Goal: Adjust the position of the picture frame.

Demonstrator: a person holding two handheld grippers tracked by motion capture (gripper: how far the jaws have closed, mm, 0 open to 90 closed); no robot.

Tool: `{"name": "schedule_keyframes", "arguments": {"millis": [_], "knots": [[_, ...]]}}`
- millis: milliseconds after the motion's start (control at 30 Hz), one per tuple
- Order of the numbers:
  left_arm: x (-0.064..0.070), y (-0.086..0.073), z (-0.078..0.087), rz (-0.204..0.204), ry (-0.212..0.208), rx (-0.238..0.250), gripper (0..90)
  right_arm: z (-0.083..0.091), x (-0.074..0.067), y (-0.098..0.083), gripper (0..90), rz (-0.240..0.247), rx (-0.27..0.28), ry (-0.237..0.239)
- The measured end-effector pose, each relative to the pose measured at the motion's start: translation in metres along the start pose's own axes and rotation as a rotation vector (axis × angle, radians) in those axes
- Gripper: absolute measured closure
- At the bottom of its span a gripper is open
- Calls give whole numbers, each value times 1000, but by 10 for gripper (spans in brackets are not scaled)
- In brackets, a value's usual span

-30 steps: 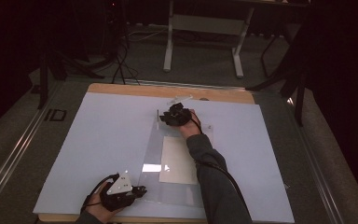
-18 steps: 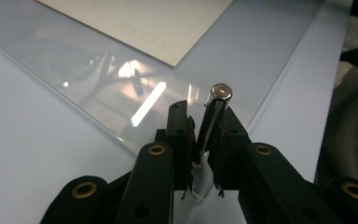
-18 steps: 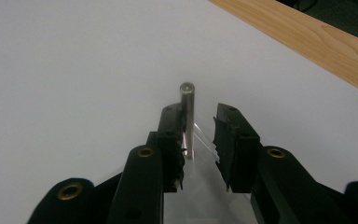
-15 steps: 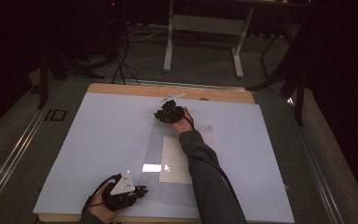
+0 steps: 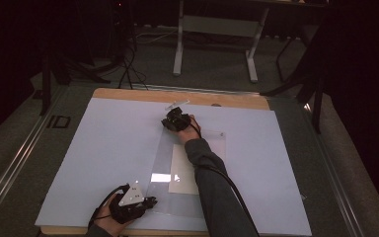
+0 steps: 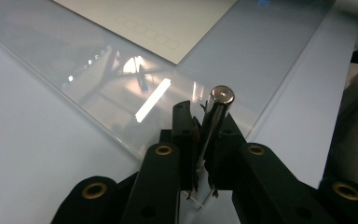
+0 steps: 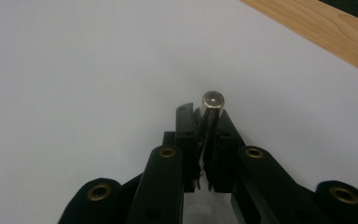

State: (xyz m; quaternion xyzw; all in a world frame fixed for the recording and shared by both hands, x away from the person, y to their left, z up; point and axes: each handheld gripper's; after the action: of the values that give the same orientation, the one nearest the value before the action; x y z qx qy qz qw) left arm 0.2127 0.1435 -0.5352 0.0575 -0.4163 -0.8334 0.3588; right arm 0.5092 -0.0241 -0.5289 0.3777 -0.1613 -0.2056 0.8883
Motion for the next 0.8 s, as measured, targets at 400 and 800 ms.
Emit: {"name": "schedule_keyframes", "arguments": {"millis": [400,800], "knots": [[-11,-1,18,83,-5,122,831,18,6,4,854,-15,6,-36],[-40,-1,50,191,100,278,813,60,21,-8,854,-65,22,-76]]}}
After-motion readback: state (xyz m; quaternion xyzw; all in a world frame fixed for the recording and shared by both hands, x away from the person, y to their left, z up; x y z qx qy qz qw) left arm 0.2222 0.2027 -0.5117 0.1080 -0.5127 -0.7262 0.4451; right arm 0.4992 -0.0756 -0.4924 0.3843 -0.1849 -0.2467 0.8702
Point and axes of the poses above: each handheld gripper's, and its own axes: z roughly backward along the jaws, y roughly out of its top, x roughly to its right, and after that the axes turned 13 degrees about z, right-handed
